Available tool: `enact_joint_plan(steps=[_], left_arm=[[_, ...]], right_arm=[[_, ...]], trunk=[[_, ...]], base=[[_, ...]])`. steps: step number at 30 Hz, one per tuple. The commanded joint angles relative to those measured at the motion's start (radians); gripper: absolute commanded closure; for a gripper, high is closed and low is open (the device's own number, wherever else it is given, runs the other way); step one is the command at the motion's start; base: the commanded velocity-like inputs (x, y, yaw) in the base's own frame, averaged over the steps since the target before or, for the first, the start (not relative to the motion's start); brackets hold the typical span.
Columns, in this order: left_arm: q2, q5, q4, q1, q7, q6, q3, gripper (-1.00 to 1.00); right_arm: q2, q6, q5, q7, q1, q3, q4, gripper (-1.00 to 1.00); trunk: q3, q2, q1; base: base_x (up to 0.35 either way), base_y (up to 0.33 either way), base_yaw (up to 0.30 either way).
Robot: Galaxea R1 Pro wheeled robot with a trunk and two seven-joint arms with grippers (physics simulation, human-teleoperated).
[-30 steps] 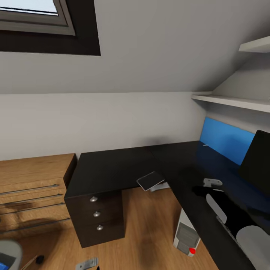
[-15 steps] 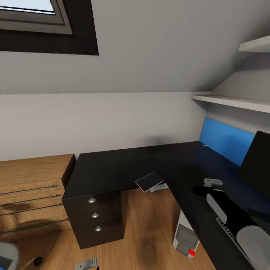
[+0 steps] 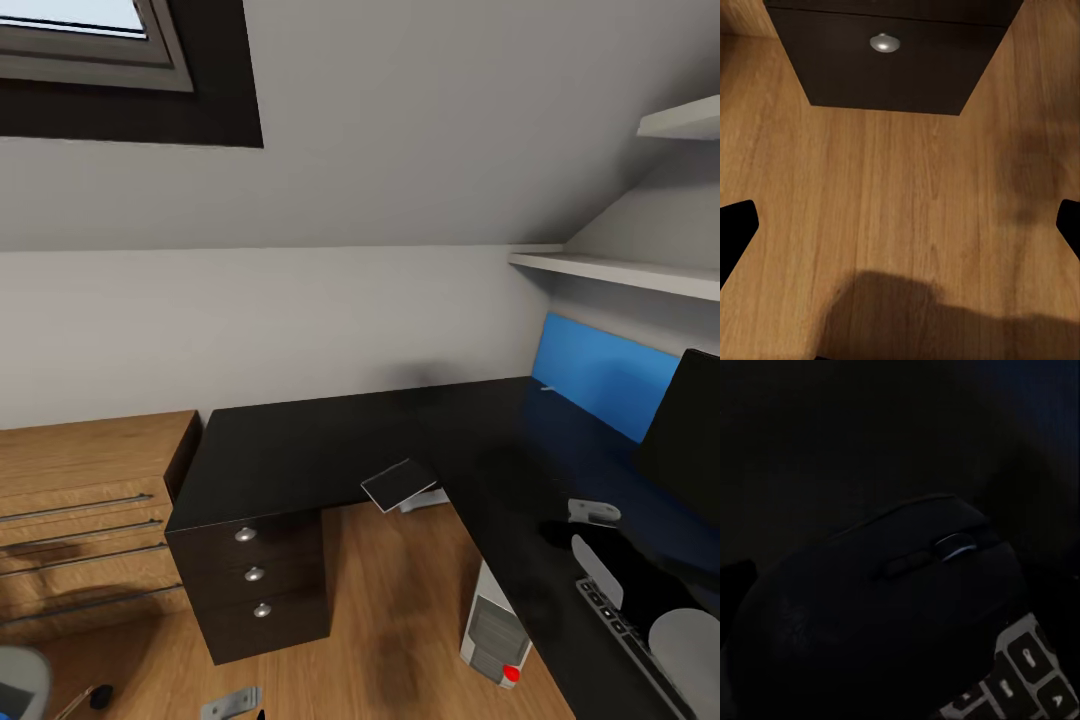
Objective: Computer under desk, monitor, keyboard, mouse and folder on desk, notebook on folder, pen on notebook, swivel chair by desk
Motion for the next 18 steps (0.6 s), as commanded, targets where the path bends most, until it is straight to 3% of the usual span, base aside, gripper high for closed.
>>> enact_joint_plan(steps=[1, 5, 10, 13, 15, 18], left_arm=[[0.001, 0.009, -0.003, 0.000, 0.007, 0.004, -0.002, -1.00], [0.000, 0.009, -0.003, 0.000, 0.007, 0.004, -0.003, -1.00], [0.000, 0.009, -0.003, 0.000, 0.007, 0.004, -0.006, -1.00], [0.000, 0.009, -0.003, 0.000, 0.006, 0.004, -0.007, -1.00], [0.000, 0.010, -0.003, 0.000, 0.006, 0.003, -0.008, -1.00], [0.000, 0.010, -0.003, 0.000, 0.005, -0.015, -0.009, -1.00]], right_arm=[[-0.010, 0.000, -0.011, -0.008, -0.001, 0.008, 0.006, 1.00], [-0.026, -0.004, -0.011, 0.000, -0.002, 0.008, 0.016, 1.00], [-0.073, -0.025, -0.011, 0.095, -0.002, 0.008, 0.039, 1.00], [-0.076, -0.049, -0.010, 0.105, -0.002, 0.008, 0.046, 1.00], [-0.079, -0.072, -0.009, 0.205, -0.004, 0.008, 0.097, 1.00], [-0.081, -0.106, 0.008, 0.250, -0.006, 0.008, 0.140, 1.00]], trunk=[[-0.001, -0.001, 0.000], [-0.001, -0.001, 0.000], [-0.001, -0.001, 0.000], [-0.001, -0.001, 0.000], [-0.001, -0.001, 0.000], [-0.001, -0.001, 0.000]], base=[[0.000, 0.000, 0.000], [0.000, 0.000, 0.000], [0.000, 0.000, 0.000], [0.000, 0.000, 0.000], [0.000, 0.000, 0.000], [0.000, 0.000, 0.000]])
